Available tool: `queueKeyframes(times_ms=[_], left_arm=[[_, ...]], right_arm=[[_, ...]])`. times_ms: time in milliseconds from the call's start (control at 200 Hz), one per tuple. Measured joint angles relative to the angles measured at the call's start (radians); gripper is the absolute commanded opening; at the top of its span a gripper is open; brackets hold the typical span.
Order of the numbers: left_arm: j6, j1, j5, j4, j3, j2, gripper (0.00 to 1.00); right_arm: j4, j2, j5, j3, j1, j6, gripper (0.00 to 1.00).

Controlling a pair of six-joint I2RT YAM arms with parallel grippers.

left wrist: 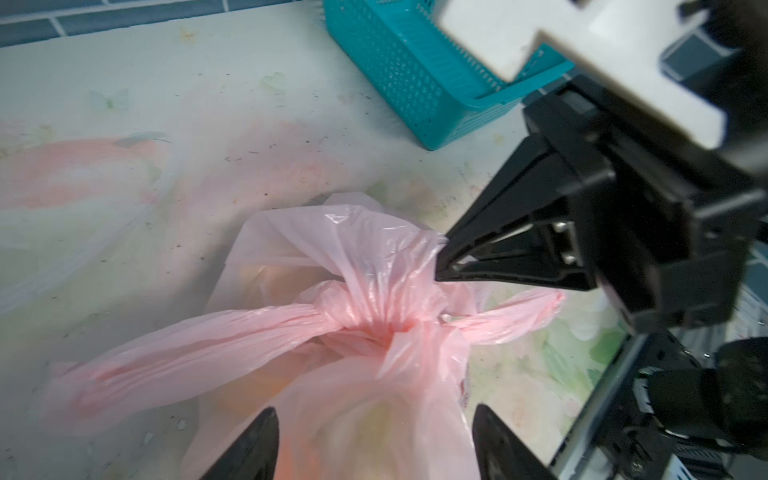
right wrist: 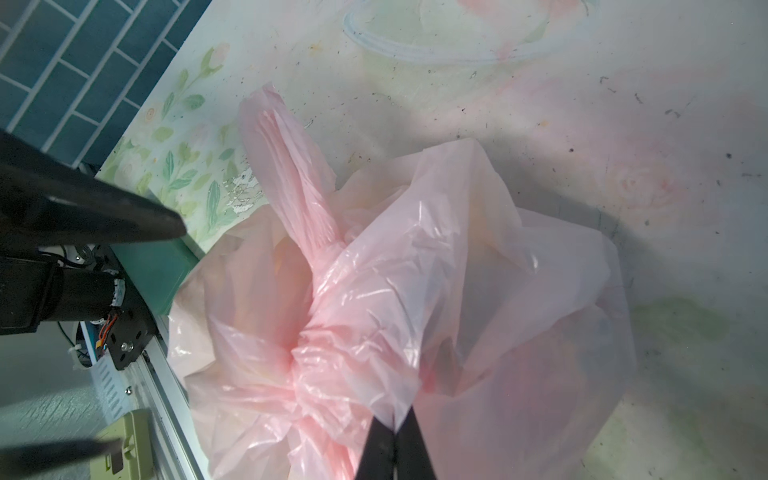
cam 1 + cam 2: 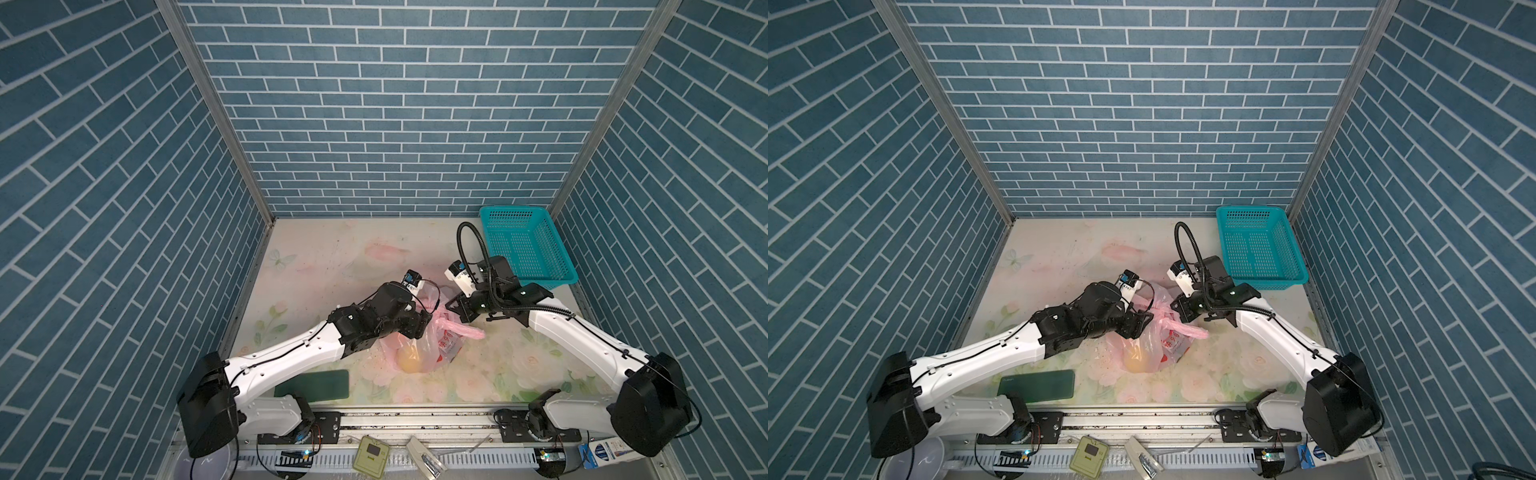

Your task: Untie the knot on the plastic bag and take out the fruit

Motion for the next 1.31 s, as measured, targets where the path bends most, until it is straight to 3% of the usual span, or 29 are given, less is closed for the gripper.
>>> queueKeyframes(times_ms=[145, 220, 405, 660, 1000, 1305], left_arm=[[0.011, -0.04, 0.033, -0.005, 0.014, 0.066, 0.76], [0.011, -0.059, 0.018, -0.013, 0.021, 0.111, 0.71], [-0.005, -0.076, -0.09, -0.031, 0.032, 0.163, 0.34], [0.031, -0.08, -0.197, -0.033, 0.036, 0.134, 0.0], [0.077, -0.08, -0.286, -0.036, -0.025, 0.016, 0.0], [0.04, -0.077, -0.369, -0.037, -0.179, -0.11, 0.0]], right_arm=[[0.011, -0.006, 0.014, -0.002, 0.0, 0.032, 0.0], [0.014, -0.01, 0.018, -0.003, 0.0, 0.041, 0.0], [0.018, -0.023, 0.028, -0.012, 0.0, 0.058, 0.0], [0.018, -0.06, 0.052, -0.027, 0.0, 0.058, 0.0], [0.03, -0.111, 0.078, -0.072, -0.031, 0.085, 0.0], [0.032, -0.154, 0.122, -0.108, -0.138, 0.151, 0.0]])
